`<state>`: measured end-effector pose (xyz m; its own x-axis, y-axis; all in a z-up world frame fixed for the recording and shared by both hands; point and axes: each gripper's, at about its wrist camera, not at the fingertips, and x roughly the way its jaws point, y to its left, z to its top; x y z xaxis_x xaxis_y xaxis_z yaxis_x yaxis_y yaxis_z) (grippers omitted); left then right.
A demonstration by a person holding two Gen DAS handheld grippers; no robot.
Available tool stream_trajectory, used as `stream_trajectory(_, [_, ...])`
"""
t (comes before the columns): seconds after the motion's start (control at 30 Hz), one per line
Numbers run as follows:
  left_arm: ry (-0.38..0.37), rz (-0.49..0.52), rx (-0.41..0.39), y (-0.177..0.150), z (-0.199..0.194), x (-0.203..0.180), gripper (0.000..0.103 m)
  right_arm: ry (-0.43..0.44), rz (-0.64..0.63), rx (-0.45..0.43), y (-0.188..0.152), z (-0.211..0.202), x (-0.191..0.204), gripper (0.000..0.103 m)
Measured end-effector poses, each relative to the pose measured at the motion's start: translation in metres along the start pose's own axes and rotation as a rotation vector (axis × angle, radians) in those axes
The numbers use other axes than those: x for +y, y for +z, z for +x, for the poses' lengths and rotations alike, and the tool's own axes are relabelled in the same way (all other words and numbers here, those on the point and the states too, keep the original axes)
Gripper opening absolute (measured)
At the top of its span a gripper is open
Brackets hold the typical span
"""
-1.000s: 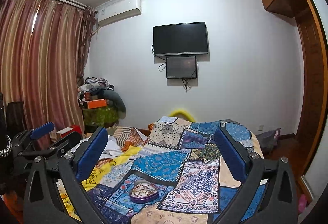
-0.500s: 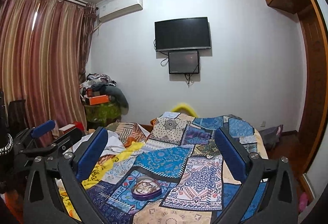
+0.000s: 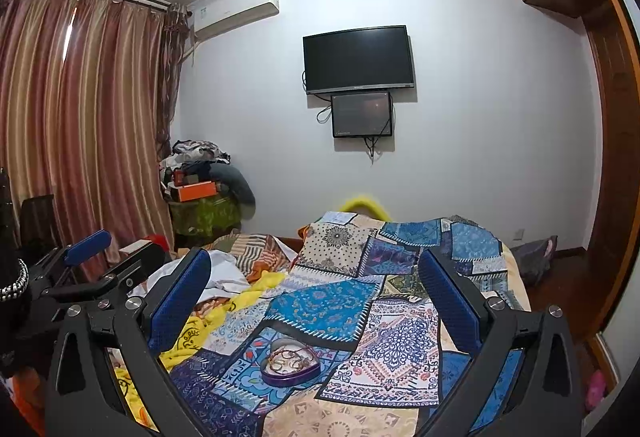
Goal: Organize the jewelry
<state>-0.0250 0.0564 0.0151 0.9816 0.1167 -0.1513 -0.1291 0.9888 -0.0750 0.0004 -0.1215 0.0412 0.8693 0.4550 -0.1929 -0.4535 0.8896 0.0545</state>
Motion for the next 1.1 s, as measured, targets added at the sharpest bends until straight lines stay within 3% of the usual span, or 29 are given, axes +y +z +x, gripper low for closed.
stream_trajectory(0.83, [-0.006, 0.0, 0.009, -0.0031, 0.0023, 0.0, 0.103, -0.005, 0.019, 0.007, -0.0001, 0.0018, -0.0049, 0.103])
stream_trajectory(1.1, [-0.041, 0.012, 0.032, -0.0025, 0.0061, 0.0007, 0.103, -0.008, 0.03, 0.004, -0.0008, 0.0024, -0.0076, 0.103])
